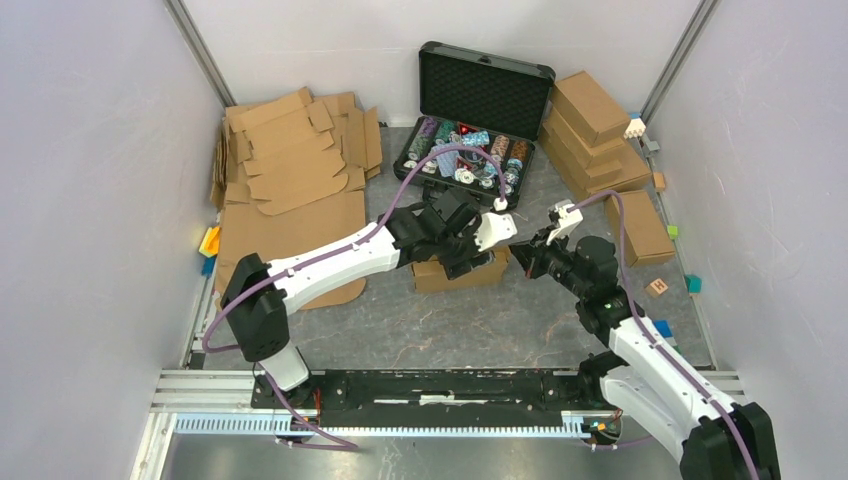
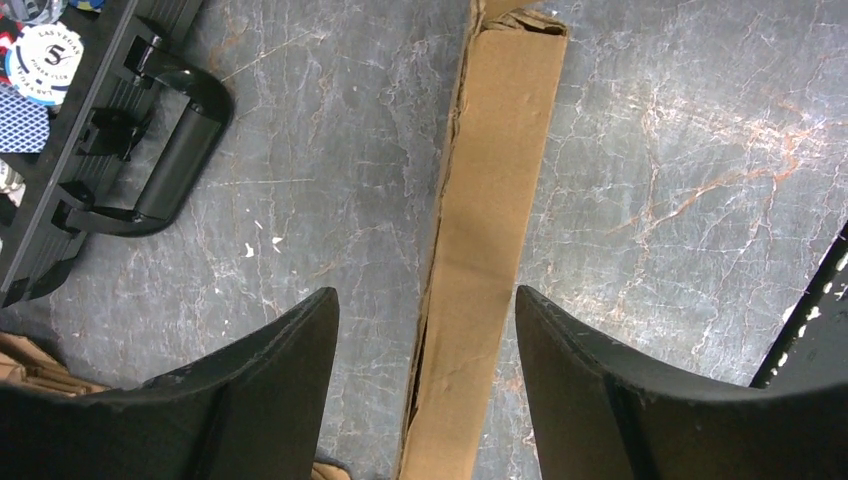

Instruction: Fold the paper box

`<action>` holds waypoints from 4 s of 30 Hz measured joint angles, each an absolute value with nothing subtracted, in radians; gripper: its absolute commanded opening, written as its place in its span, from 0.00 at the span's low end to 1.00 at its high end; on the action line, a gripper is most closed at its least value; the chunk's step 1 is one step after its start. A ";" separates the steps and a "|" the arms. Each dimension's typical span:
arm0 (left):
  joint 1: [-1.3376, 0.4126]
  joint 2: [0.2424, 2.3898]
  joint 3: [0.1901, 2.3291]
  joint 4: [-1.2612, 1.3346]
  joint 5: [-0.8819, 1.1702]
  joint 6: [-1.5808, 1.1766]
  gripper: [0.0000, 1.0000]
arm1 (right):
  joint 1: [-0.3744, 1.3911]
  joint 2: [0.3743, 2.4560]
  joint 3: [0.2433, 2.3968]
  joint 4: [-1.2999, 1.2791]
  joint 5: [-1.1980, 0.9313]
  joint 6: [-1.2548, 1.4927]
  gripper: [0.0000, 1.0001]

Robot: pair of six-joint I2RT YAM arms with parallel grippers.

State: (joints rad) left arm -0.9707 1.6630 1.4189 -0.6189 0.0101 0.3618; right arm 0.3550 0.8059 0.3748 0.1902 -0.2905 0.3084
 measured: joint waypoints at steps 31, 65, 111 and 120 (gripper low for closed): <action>-1.017 1.668 1.382 -0.542 -0.012 0.364 0.54 | 0.437 0.794 0.437 0.043 -0.157 0.311 0.00; -1.016 1.703 1.401 -0.513 -0.051 0.371 0.45 | 0.439 0.841 0.542 -0.068 -0.232 0.175 0.08; -1.009 1.702 1.404 -0.525 -0.051 0.368 0.44 | 0.431 0.731 0.540 -0.118 -0.099 0.166 0.46; -1.005 1.702 1.404 -0.524 -0.046 0.368 0.44 | 0.408 0.648 0.350 0.033 -0.075 0.194 0.69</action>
